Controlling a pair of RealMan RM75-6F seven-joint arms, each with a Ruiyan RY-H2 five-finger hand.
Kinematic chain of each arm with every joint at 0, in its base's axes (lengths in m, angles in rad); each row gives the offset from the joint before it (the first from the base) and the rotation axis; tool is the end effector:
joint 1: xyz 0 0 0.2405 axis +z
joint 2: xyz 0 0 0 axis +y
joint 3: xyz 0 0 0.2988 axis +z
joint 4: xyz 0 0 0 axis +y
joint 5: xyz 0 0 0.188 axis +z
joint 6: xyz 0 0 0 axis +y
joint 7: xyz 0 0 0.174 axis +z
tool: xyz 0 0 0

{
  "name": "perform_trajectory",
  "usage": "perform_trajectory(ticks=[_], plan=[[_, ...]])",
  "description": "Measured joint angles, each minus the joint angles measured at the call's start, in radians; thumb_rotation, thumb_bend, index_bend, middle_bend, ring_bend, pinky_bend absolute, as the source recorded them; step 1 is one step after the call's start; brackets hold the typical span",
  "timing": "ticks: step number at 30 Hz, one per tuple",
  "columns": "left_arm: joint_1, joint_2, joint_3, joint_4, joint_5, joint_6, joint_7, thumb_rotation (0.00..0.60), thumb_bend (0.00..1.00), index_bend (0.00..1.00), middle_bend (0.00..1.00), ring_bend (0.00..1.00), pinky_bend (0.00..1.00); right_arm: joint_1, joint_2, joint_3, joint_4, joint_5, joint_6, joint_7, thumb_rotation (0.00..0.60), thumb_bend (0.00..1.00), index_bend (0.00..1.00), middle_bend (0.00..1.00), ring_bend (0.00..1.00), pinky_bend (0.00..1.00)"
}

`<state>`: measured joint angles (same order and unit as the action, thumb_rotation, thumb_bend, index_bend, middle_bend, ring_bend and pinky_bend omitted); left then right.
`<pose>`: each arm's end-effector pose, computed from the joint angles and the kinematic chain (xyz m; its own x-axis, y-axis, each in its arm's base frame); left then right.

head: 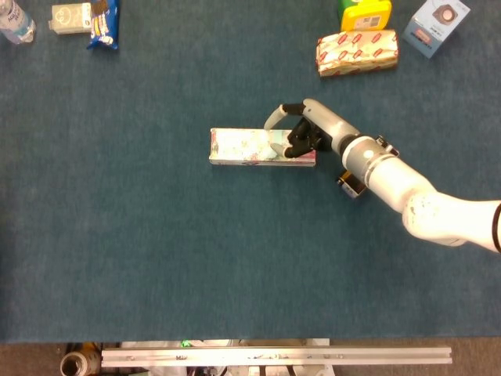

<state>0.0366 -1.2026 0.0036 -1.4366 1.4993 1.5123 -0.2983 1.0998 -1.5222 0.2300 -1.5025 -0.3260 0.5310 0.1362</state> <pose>-0.3914 0.1583 0.1798 0.1975 0.0455 0.9793 0.9719 0.1217 -0.2016 -0.0988 -0.4211 -0.0558 -0.3451 -0.7081 0.6161 -0.9373 0.2262 -0.2650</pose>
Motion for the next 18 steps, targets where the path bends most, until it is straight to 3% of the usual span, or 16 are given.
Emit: perform_trajectory(ticks=[10,15,18], plan=[[-0.002,0.01,-0.002,-0.002,-0.001,0.0,0.0,0.6,0.36,0.06,0.16,0.17,0.07,-0.043,0.043,0.036,-0.064,-0.071,0.046,0.029,0.547,0.2,0.38,1.0,1.0,1.0],[-0.016,0.031,-0.008,-0.005,0.0,-0.014,0.001,0.6,0.36,0.06,0.16,0.18,0.08,-0.092,0.066,0.051,-0.125,-0.148,0.16,0.033,0.547,0.2,0.38,0.94,1.0,1.0],[-0.03,0.041,-0.017,-0.006,0.002,-0.021,0.004,0.6,0.36,0.06,0.17,0.2,0.09,-0.133,0.078,0.051,-0.166,-0.22,0.271,0.024,0.553,0.27,0.38,0.87,0.94,1.0]])
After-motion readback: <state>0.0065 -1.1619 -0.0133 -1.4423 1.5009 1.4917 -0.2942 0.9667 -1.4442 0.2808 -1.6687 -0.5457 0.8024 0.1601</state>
